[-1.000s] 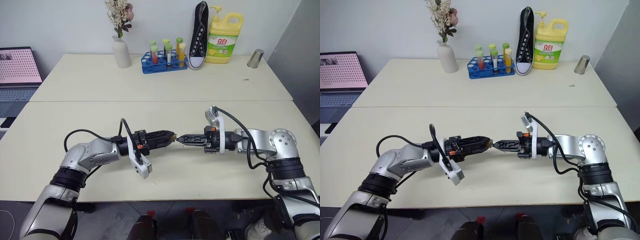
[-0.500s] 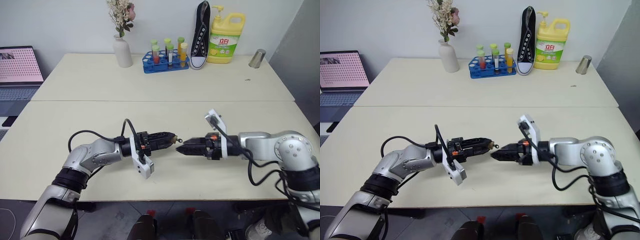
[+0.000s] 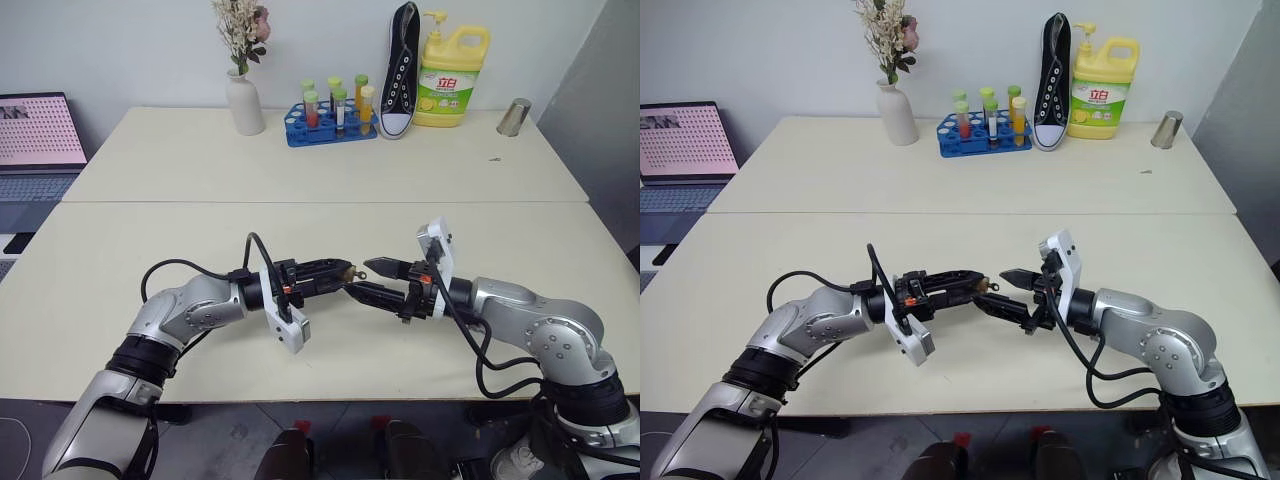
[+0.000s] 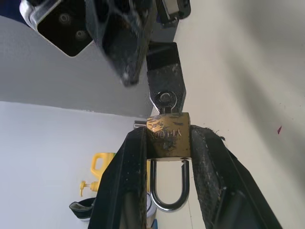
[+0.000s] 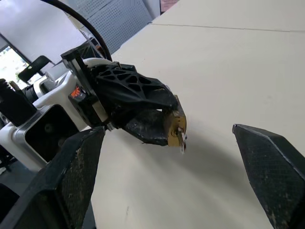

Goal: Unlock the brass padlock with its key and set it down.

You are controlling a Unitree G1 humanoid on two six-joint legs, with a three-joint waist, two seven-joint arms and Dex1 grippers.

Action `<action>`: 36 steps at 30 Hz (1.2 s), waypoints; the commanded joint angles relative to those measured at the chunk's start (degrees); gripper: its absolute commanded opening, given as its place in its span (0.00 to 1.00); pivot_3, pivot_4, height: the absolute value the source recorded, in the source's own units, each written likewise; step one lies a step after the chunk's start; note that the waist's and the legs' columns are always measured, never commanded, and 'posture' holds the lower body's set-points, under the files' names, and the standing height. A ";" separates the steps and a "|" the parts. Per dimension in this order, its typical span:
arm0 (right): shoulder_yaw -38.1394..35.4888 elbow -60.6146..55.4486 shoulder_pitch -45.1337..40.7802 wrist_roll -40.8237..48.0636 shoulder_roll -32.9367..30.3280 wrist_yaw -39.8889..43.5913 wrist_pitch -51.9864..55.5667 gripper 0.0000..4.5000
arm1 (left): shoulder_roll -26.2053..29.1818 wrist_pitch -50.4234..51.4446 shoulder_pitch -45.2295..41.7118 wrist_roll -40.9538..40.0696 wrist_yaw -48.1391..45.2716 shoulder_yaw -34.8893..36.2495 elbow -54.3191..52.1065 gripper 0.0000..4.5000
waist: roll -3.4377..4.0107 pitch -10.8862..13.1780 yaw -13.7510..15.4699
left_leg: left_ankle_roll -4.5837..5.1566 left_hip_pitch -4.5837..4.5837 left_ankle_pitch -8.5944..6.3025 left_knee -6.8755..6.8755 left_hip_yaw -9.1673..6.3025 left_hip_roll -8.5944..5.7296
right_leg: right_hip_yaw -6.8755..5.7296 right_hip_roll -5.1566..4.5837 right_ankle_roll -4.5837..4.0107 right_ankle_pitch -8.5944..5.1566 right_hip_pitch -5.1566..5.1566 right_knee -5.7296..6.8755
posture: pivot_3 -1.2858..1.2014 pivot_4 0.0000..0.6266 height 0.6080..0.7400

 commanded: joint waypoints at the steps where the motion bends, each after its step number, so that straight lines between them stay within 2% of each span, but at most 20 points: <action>1: -2.10 0.48 -1.76 1.68 1.80 -0.80 1.23 1.00 | -0.14 -0.65 -0.92 -1.38 0.13 0.11 -1.28 0.21 | 0.00 0.00 0.00 | 0.00 0.00 0.00 0.00 0.01 0.00 | 0.01 0.00 0.00 0.00 0.00 0.00 | 0.52 0.24 1.00; 14: -1.08 2.87 -3.85 -3.31 3.21 2.54 2.01 1.00 | -0.01 -0.39 -0.80 -1.65 0.02 0.30 -1.50 0.21 | 0.01 0.00 -0.06 | 0.00 0.02 0.00 -0.01 0.01 0.00 | 0.01 0.01 0.00 0.00 -0.01 0.02 | 0.52 0.24 1.00; 17: -0.65 3.08 -4.19 -4.50 3.36 3.47 1.97 0.87 | -0.11 -0.38 -0.88 -1.61 0.05 0.25 -1.39 0.21 | 0.01 0.00 -0.06 | 0.00 0.02 0.00 -0.01 0.00 0.00 | -0.01 0.01 0.00 0.00 -0.01 0.02 | 0.52 0.24 1.00; 27: 0.17 2.97 -4.58 -7.43 3.98 6.20 2.32 0.06 | -0.24 -0.19 -0.74 -1.50 0.18 0.30 -1.67 0.21 | 0.01 0.00 -0.07 | 0.00 0.02 0.00 -0.01 0.00 0.00 | 0.00 0.01 0.00 0.00 -0.01 0.03 | 0.52 0.24 1.00; 28: 0.09 2.99 -4.64 -7.47 4.10 6.28 2.41 0.03 | -0.26 -0.10 -0.69 -1.60 0.17 0.31 -1.70 0.21 | 0.01 0.00 -0.07 | 0.00 0.02 0.00 -0.01 0.00 0.00 | -0.01 0.01 0.00 0.00 -0.02 0.03 | 0.52 0.24 1.00; 36: -0.44 3.23 -4.87 -7.62 4.63 6.66 2.88 0.03 | -0.15 -0.53 -0.47 -1.61 0.21 0.15 -1.65 0.21 | 0.01 0.00 -0.07 | 0.00 0.02 0.00 -0.01 0.00 0.00 | 0.00 0.01 0.00 0.00 -0.02 0.03 | 0.52 0.24 1.00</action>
